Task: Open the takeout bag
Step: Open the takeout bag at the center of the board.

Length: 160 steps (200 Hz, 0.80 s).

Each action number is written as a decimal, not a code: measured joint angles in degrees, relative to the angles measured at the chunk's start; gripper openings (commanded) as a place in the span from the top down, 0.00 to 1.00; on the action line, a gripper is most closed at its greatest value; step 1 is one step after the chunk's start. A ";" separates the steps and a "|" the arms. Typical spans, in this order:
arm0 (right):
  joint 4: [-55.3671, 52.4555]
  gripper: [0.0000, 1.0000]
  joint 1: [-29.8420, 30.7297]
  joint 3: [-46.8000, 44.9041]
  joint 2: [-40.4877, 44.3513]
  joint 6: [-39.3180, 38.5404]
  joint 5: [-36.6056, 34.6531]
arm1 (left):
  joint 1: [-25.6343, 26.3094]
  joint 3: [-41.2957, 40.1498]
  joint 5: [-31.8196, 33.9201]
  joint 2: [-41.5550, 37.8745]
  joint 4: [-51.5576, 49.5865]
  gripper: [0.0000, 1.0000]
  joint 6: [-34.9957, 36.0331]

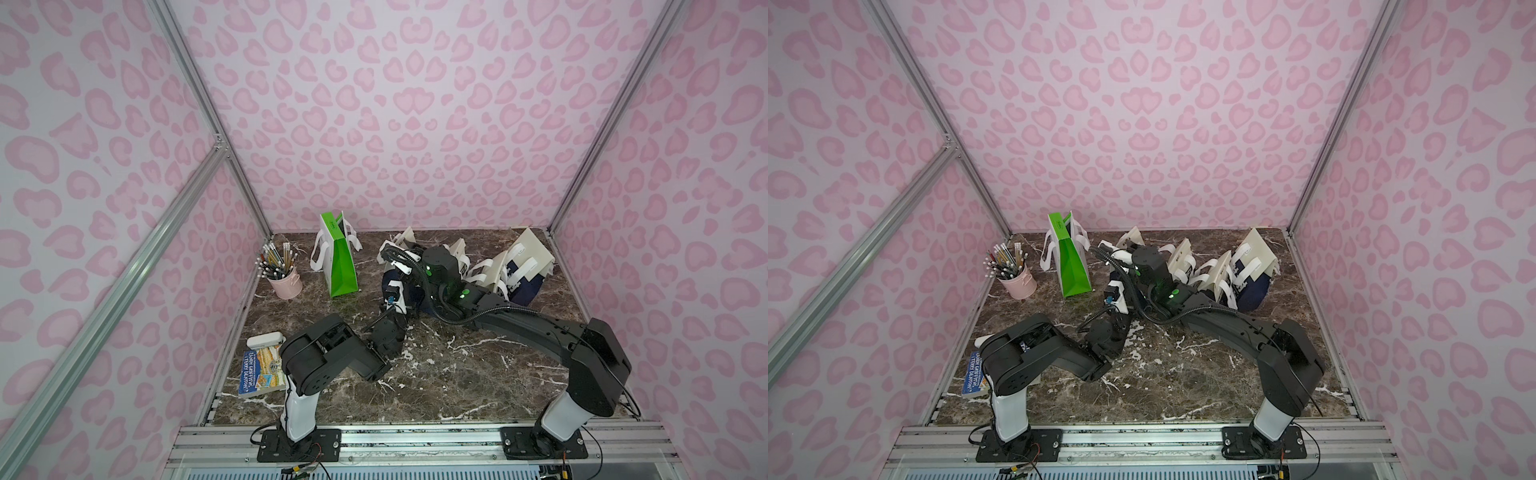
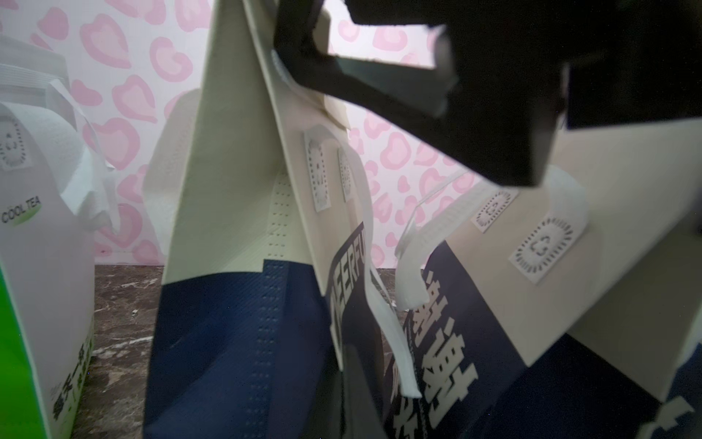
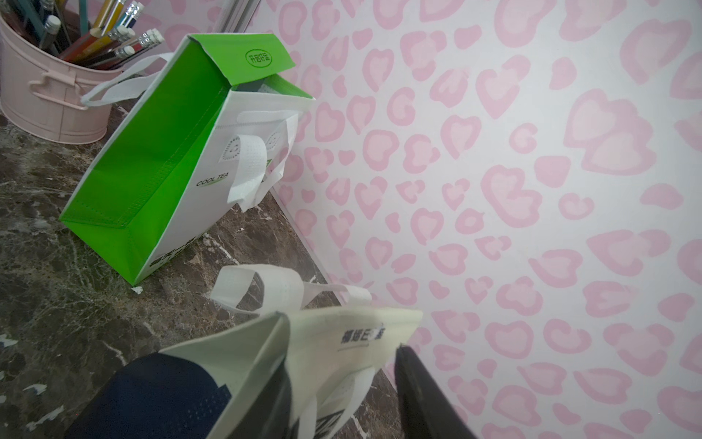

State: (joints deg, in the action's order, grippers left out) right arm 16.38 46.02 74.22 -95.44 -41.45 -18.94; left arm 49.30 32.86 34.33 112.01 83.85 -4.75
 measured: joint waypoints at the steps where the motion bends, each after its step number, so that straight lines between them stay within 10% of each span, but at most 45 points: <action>1: 0.00 0.64 0.00 0.00 -0.02 -0.02 -0.02 | 0.00 0.00 0.00 0.00 0.00 0.95 0.00; 160: 1.55 0.83 0.70 2.32 -4.96 -0.63 -2.12 | 0.52 -3.28 0.20 -2.47 0.00 0.95 1.68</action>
State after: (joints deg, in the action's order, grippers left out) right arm 17.93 46.72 76.53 -100.40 -42.09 -21.06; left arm 49.82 29.58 34.52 109.54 83.85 -3.07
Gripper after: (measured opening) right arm 0.213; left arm 0.055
